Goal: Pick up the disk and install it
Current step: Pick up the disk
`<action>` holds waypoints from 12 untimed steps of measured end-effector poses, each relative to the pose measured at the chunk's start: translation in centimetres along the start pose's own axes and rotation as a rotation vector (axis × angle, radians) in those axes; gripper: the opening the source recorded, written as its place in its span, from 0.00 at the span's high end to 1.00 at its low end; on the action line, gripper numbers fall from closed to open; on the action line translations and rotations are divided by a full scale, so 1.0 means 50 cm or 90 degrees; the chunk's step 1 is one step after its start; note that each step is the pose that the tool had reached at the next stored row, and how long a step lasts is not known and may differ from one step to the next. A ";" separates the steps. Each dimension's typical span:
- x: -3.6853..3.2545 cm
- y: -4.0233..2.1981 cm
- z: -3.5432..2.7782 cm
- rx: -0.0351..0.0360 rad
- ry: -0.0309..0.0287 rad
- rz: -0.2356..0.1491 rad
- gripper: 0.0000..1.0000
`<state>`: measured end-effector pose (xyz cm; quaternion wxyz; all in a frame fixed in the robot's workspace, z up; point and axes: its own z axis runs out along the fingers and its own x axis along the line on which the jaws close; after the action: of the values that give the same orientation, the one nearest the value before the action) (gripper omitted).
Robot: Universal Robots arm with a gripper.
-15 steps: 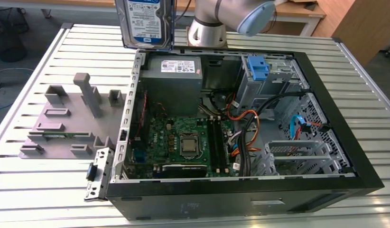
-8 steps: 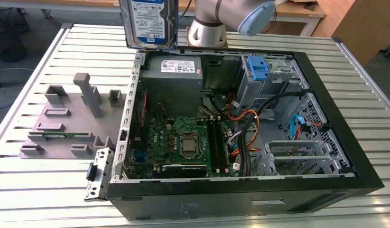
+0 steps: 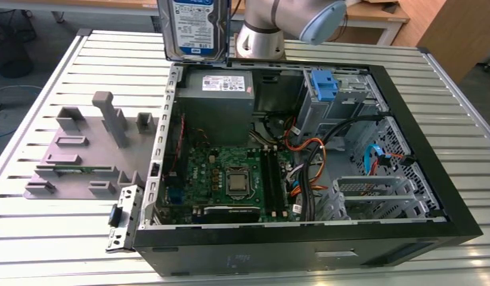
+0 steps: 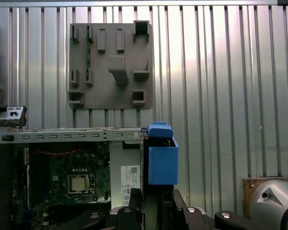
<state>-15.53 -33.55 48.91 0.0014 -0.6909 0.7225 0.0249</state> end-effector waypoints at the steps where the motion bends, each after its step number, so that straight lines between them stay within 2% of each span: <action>1: 0.000 -0.003 0.000 0.0000 0.0000 0.000 0.65; 12: -0.001 -0.035 0.000 0.0000 0.0000 0.000 0.65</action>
<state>-13.78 -33.56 48.85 0.0014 -0.6909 0.7225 0.0249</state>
